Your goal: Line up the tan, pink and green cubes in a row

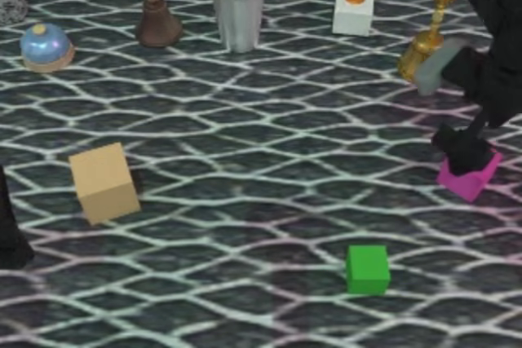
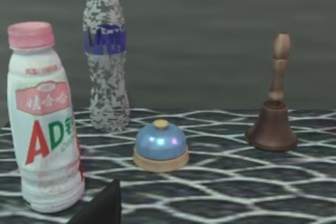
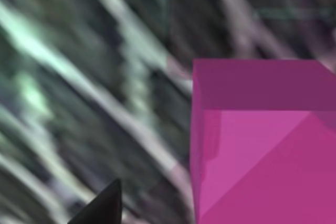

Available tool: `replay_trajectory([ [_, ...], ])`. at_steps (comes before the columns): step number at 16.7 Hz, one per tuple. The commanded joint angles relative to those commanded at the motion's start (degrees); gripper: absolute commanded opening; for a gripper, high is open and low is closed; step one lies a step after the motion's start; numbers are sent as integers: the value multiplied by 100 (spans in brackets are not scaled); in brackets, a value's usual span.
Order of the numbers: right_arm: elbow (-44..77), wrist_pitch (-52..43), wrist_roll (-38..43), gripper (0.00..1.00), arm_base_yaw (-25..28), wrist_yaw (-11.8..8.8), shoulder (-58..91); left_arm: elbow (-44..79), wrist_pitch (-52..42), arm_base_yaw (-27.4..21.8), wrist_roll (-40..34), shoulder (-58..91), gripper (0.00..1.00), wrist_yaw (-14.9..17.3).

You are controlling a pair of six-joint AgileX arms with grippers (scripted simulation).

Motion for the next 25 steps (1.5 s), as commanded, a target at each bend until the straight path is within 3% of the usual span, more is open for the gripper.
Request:
replay_trajectory([
  [5, -689, 1173, 7, 100, 4, 3, 438, 0, 0, 0, 0, 0, 100, 0],
  [11, -822, 1367, 6, 100, 5, 4, 532, 0, 0, 0, 0, 0, 100, 0],
  [24, -822, 1367, 6, 2, 5, 4, 532, 0, 0, 0, 0, 0, 100, 0],
  [25, -822, 1367, 6, 0, 5, 4, 532, 0, 0, 0, 0, 0, 100, 0],
])
